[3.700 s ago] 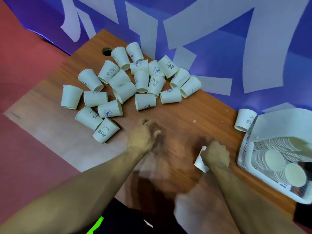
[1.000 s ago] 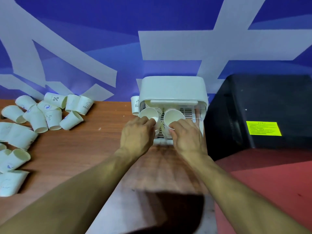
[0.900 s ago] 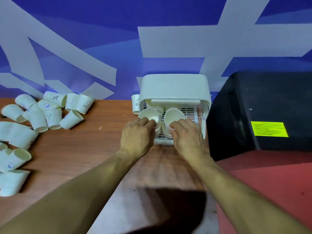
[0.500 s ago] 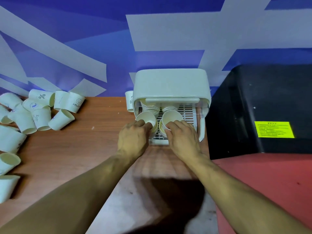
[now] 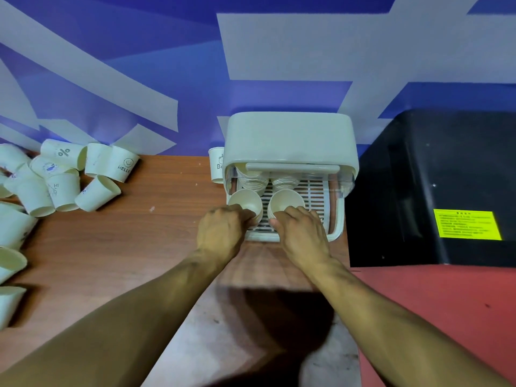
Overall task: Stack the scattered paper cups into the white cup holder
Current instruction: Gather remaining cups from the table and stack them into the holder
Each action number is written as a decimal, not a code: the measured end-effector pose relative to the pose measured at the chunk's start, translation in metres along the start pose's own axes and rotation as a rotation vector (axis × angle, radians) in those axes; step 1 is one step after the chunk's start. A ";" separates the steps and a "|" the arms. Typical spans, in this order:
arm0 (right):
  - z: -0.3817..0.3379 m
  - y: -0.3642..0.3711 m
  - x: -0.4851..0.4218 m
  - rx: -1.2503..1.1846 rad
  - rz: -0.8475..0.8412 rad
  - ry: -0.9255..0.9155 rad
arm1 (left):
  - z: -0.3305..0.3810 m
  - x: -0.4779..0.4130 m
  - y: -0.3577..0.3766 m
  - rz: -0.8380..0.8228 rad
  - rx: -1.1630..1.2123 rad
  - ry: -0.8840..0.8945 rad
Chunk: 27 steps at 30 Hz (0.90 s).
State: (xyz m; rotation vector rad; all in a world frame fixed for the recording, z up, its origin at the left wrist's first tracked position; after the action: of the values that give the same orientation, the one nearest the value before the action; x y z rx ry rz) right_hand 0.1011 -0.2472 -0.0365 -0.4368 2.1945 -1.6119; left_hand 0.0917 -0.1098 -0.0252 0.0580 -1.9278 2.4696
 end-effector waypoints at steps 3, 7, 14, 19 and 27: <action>0.002 0.005 0.002 -0.018 -0.050 0.018 | 0.000 0.002 0.001 0.031 0.029 -0.001; 0.003 0.009 0.003 -0.060 -0.099 0.061 | 0.001 0.003 0.004 0.030 0.030 -0.001; -0.005 0.018 -0.004 -0.070 -0.168 0.098 | -0.005 -0.005 0.010 -0.073 0.054 -0.119; -0.007 0.019 -0.002 -0.064 -0.205 0.125 | -0.002 0.000 0.006 -0.102 0.056 -0.143; -0.015 0.013 -0.005 0.008 -0.286 0.144 | -0.005 -0.005 0.003 -0.181 0.172 -0.193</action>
State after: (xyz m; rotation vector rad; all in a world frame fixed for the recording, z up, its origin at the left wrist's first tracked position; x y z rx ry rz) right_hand 0.0981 -0.2289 -0.0439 -0.6779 2.3138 -1.8494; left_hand 0.0966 -0.1059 -0.0298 0.4667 -1.6769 2.5806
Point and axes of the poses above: each hand's wrist, its own x-axis away from the middle knuckle, its own y-axis out of the palm, z = x × y, the point moved 9 cm from there along -x, towards the middle knuckle, and after that the axes turned 7 degrees about -y, right-handed, at the moved point
